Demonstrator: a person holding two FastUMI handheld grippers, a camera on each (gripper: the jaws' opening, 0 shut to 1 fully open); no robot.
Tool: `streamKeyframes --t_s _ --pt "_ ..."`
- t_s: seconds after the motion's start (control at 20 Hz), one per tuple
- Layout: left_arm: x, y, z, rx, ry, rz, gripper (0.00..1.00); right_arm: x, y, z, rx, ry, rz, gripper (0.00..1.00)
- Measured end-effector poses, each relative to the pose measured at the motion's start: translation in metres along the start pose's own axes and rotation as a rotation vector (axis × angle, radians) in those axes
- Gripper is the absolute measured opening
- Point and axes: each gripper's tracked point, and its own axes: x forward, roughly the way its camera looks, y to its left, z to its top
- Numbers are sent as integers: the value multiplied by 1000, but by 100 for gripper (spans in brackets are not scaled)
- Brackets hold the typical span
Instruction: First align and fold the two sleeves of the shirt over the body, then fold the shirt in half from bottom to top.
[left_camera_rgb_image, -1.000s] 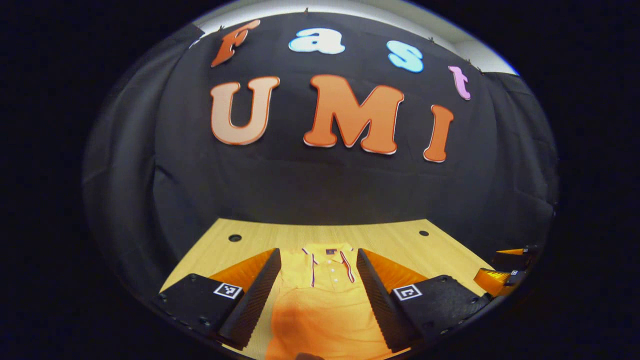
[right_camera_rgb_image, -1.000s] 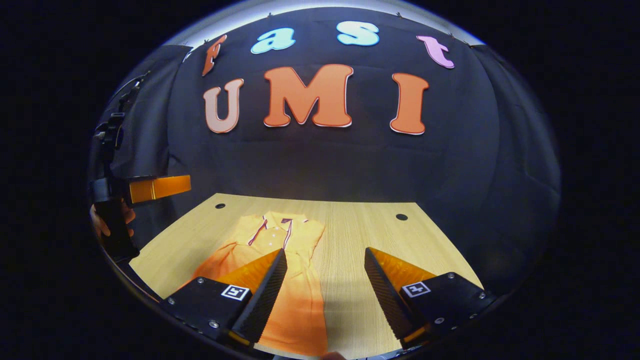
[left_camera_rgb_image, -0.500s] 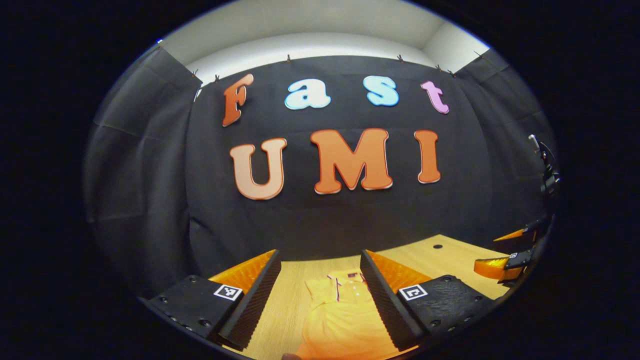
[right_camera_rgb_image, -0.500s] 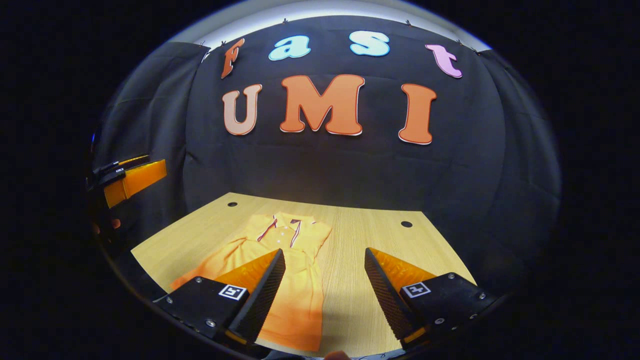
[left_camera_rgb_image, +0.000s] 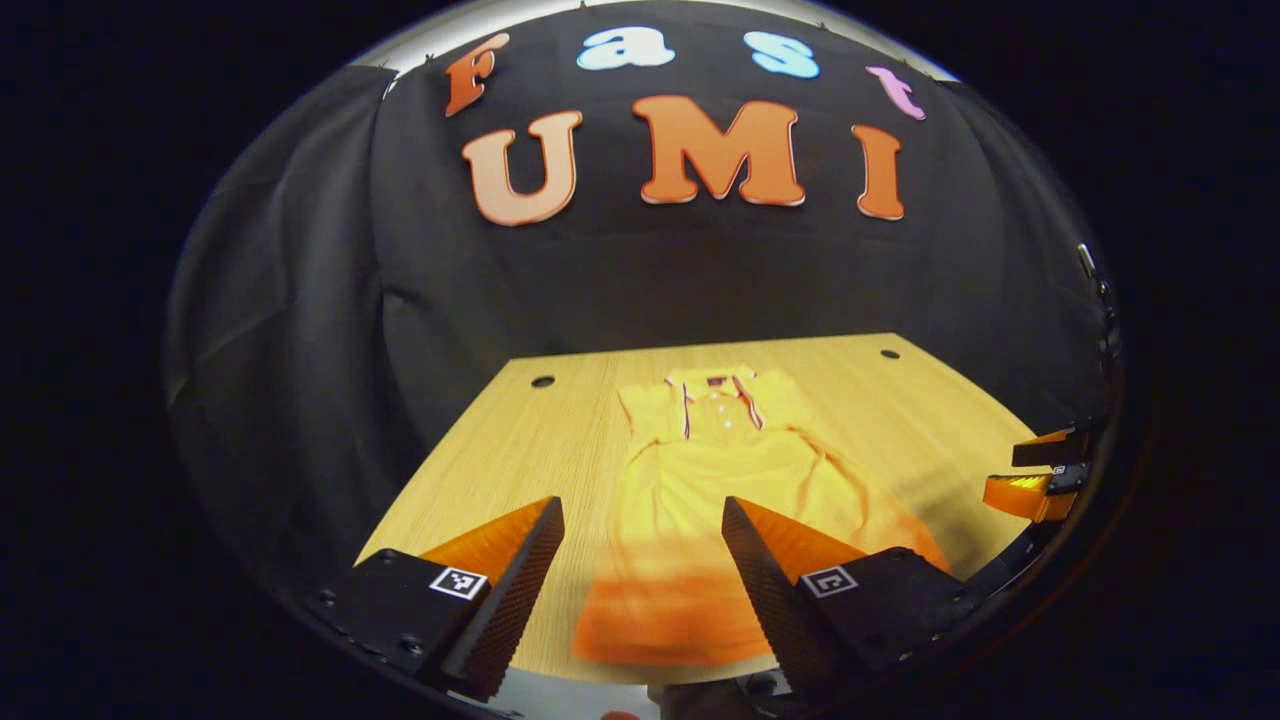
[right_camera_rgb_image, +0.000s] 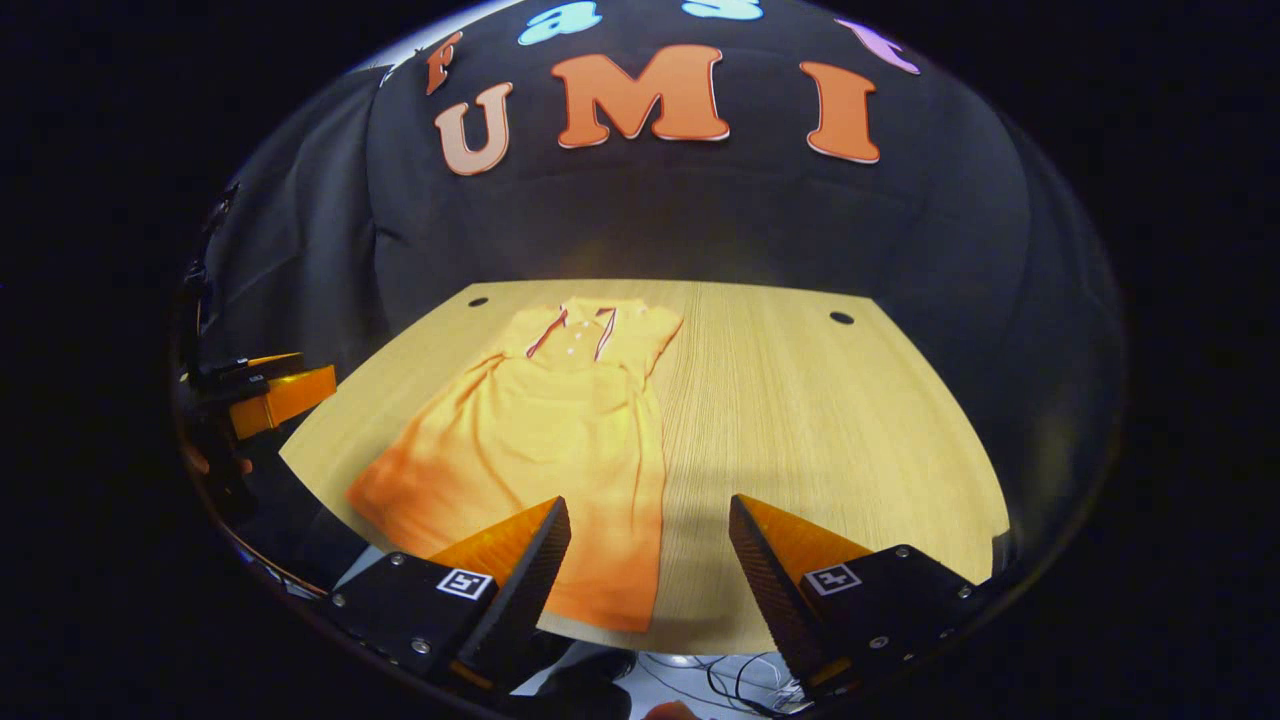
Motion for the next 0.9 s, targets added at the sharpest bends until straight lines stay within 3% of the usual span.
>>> streamKeyframes --t_s 0.2,0.55,0.9 --pt "14 11 -46 29 138 7 98 5 3 -30 12 110 5 98" --pt "37 15 -109 -12 399 -35 99 21 17 -82 27 288 50 98" --pt "50 15 -148 -59 589 -39 99 31 15 -98 35 350 26 98"
